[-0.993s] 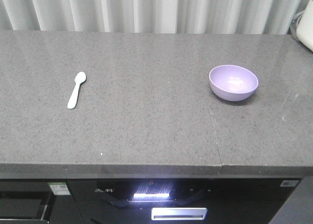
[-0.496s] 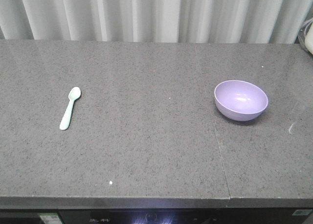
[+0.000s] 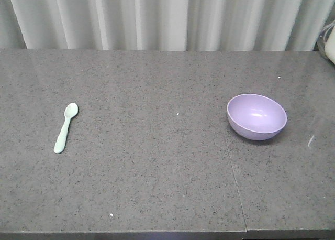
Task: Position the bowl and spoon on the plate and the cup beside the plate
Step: 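Approach the counter edge and stop facing the spoon and bowl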
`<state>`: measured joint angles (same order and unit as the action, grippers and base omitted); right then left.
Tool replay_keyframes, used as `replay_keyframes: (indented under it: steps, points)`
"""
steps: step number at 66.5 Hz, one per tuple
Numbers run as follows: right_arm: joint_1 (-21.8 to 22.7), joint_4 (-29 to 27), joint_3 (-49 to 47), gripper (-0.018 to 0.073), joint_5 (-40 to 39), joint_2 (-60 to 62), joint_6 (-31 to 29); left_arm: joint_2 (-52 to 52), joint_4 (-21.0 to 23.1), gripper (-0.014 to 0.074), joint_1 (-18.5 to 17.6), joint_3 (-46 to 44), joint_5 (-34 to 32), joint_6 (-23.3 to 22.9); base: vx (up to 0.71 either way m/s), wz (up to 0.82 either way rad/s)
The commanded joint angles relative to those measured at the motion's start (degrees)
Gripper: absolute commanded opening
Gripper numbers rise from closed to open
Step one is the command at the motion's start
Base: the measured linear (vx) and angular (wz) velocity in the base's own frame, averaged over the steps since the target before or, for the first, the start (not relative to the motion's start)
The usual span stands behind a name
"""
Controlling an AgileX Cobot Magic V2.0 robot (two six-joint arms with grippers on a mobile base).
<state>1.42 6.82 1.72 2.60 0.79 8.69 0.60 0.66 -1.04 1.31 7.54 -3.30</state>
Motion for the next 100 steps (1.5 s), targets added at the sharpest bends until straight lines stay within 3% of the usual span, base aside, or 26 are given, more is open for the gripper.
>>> replay_keyframes:
  steps: [1,100]
  points:
    - [-0.1,0.5,0.4,-0.0006,-4.1,0.3,-0.3,0.8,0.2,-0.0006,-0.4,-1.0,-3.8,-0.1,0.02,-0.01]
    - [0.0,0.5,0.4,-0.0006,-4.3,0.3,-0.3,0.8,0.2,-0.0006,-0.4,-1.0,-3.8,-0.1,0.00,0.00]
